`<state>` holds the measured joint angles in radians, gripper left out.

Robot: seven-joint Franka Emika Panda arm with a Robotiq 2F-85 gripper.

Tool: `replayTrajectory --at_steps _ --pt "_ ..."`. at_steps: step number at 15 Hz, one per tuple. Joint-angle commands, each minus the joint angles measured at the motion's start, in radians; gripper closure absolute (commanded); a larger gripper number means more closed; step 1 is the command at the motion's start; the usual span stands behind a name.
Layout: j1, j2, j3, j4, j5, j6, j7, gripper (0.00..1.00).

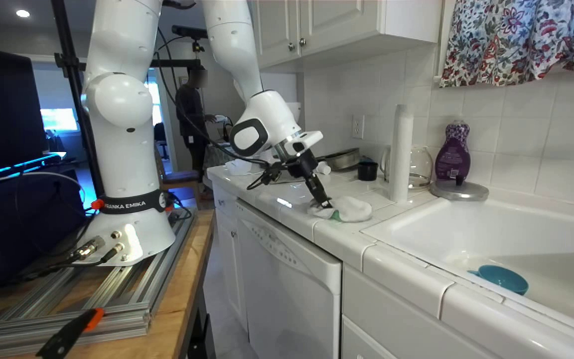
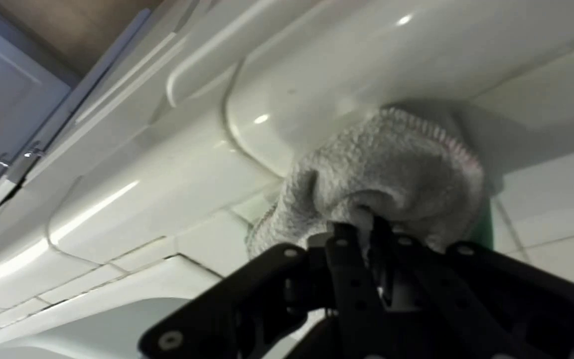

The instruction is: Use the white towel to clean the surface

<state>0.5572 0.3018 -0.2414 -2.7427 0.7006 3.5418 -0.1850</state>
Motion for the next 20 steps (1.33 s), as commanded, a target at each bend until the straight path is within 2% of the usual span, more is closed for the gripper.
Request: replayTrajectory --at_steps 1,5,8,9,12,13,14,15,17,20 --pt "0.044 -0.021 0.091 0.028 -0.045 -0.078 0.007 0.97" --pt "0.013 -0.048 0.237 0.058 -0.159 -0.133 0.027 0.97" --pt "-0.070 -0.074 0.359 0.065 -0.370 -0.174 0.106 0.97" --pt "-0.161 -0.070 0.459 0.072 -0.432 -0.179 0.115 0.97" --pt "-0.387 -0.020 0.690 0.095 -0.664 -0.240 0.203 0.97" --pt "-0.463 0.030 0.758 0.106 -0.712 -0.251 0.205 0.97" --pt "-0.541 0.023 0.808 0.084 -0.712 -0.312 0.191 0.97" --pt "-0.586 -0.001 0.821 0.058 -0.698 -0.343 0.182 0.97" --pt "-0.587 -0.097 0.773 0.013 -0.640 -0.382 0.207 0.97" --pt "-0.557 -0.179 0.653 -0.039 -0.629 -0.371 0.247 0.97"
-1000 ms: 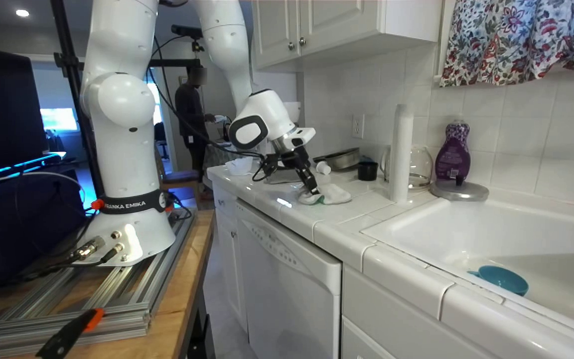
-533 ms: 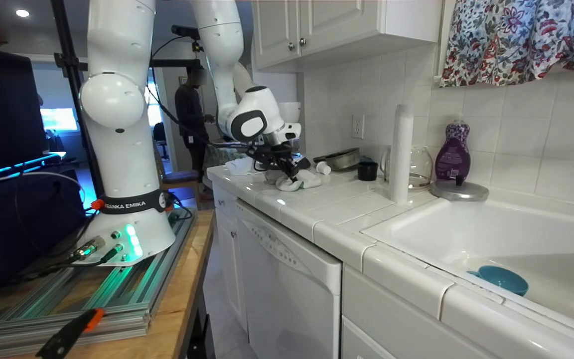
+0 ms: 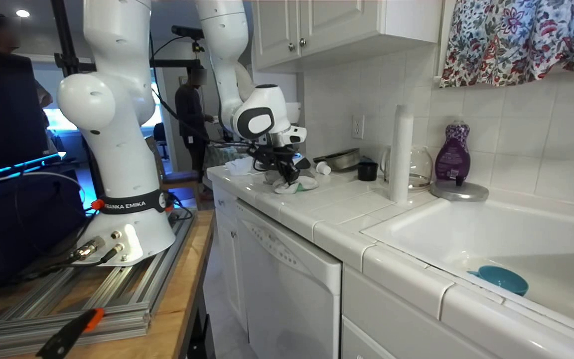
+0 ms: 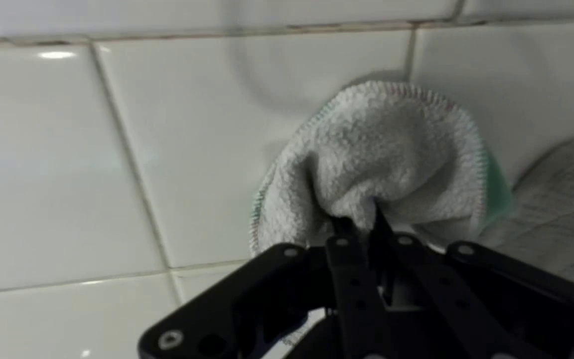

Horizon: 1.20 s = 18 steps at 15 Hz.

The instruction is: Use the white towel to clean the surface

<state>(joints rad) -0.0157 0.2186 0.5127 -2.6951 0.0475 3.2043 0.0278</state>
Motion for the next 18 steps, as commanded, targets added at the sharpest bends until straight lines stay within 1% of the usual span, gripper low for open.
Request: replayTrajectory --at_steps 1,2,3,4,5,7,9,10,11,13,14,15,16,17,18 --pt "0.042 -0.125 -0.159 -0.103 0.021 -0.040 0.051 0.97" --pt "0.048 -0.155 -0.200 -0.129 0.024 -0.046 0.061 0.97" --pt "0.116 -0.128 -0.327 -0.061 0.005 -0.092 0.064 0.97" --pt "0.133 -0.143 -0.396 -0.070 -0.022 -0.104 0.087 0.97" --pt "0.157 -0.151 -0.480 -0.067 -0.076 -0.125 0.130 0.97" --pt "0.209 -0.123 -0.648 -0.060 -0.215 -0.116 0.252 0.97" --pt "0.281 -0.110 -0.819 -0.060 -0.354 -0.118 0.394 0.97" --pt "0.325 -0.109 -0.906 -0.060 -0.415 -0.126 0.463 0.97" --pt "0.377 -0.079 -0.988 -0.035 -0.464 -0.125 0.533 0.97" --pt "0.500 -0.011 -1.148 0.027 -0.543 -0.107 0.671 0.97" --pt "0.565 0.031 -1.208 0.053 -0.590 -0.083 0.738 0.97" --pt "0.623 0.050 -1.250 0.066 -0.646 -0.072 0.794 0.97" --pt "0.679 0.055 -1.282 0.074 -0.668 -0.078 0.802 0.97" --pt "0.698 0.058 -1.262 0.070 -0.674 -0.055 0.777 0.97" --pt "0.731 0.055 -1.260 0.074 -0.684 -0.054 0.762 0.97"
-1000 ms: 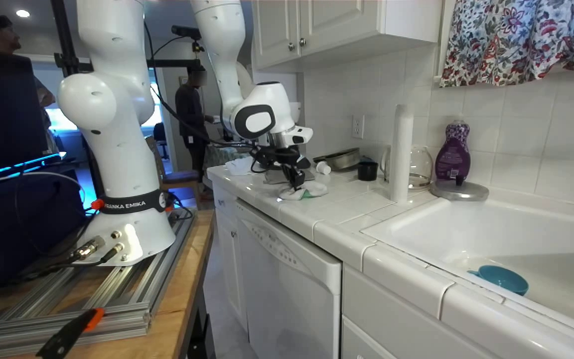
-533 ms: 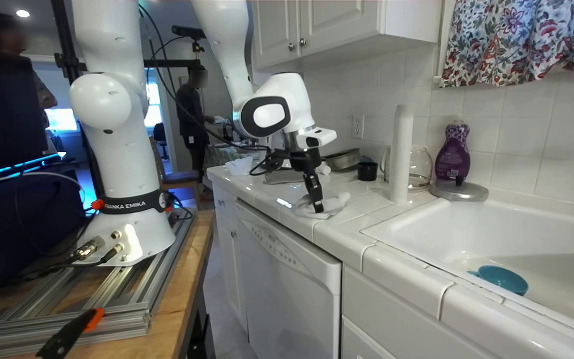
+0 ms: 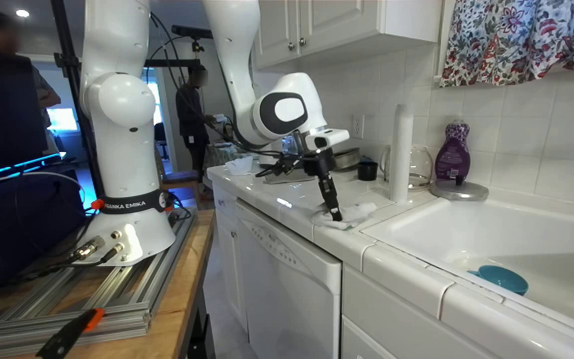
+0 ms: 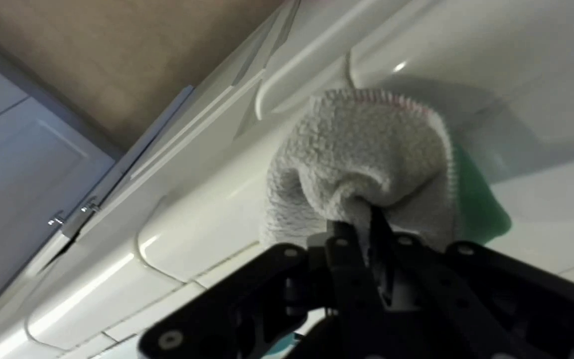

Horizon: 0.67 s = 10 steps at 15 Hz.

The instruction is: Use the white towel to clean the surface

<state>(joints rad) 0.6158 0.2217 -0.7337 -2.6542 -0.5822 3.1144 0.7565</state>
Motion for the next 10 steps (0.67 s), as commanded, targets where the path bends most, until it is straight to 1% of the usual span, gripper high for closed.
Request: replayTrajectory --at_steps 1,3,5,7,10 --pt "0.118 0.064 0.008 0.044 -0.055 0.056 0.009 0.97" --pt "0.169 0.101 0.022 0.077 -0.060 0.094 -0.008 0.97" --pt "0.204 0.112 0.033 0.101 -0.071 0.122 -0.043 0.97" --pt "0.209 0.129 0.065 0.119 -0.074 0.176 -0.086 0.97" --pt "0.180 0.153 0.124 0.139 -0.086 0.287 -0.156 0.97"
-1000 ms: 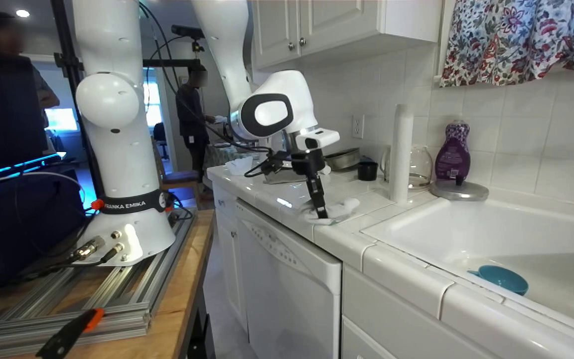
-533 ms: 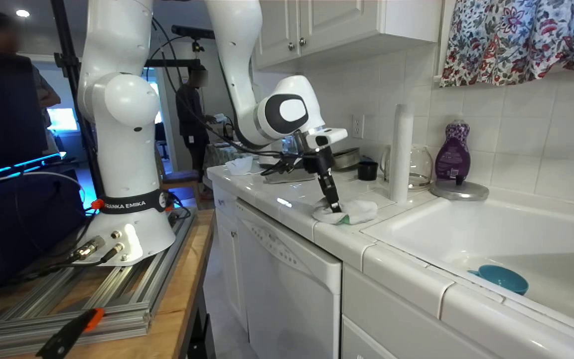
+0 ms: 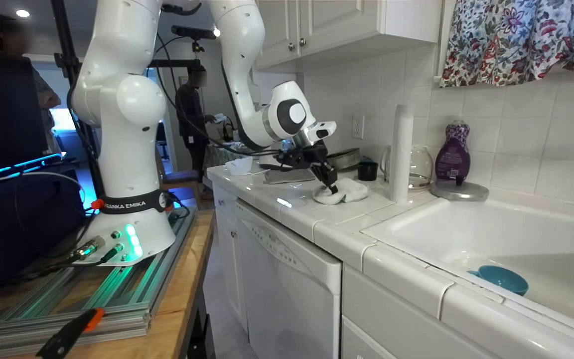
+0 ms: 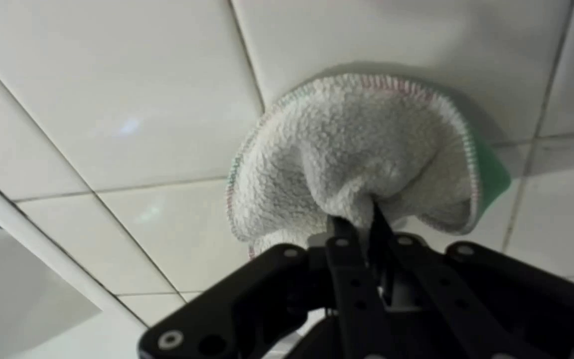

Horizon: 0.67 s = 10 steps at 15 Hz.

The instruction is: Use the white towel to clean the surface

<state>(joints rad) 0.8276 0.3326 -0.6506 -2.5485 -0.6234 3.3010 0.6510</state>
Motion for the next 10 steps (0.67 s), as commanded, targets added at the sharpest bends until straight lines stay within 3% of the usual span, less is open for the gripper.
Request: replayTrajectory --at_steps 1,4,7,8,9,10 --pt "-0.043 0.048 0.058 0.038 -0.054 0.138 -0.074 0.97" --pt "-0.080 0.071 0.097 0.054 -0.108 0.259 -0.134 0.97" --pt "-0.095 0.065 0.108 0.047 -0.124 0.280 -0.139 0.97" --pt "-0.252 0.022 0.294 0.017 0.026 0.249 -0.336 0.97" --pt "-0.180 0.072 0.194 0.057 -0.172 0.295 -0.179 0.97" --pt "-0.235 0.079 0.256 0.067 -0.204 0.290 -0.207 0.97"
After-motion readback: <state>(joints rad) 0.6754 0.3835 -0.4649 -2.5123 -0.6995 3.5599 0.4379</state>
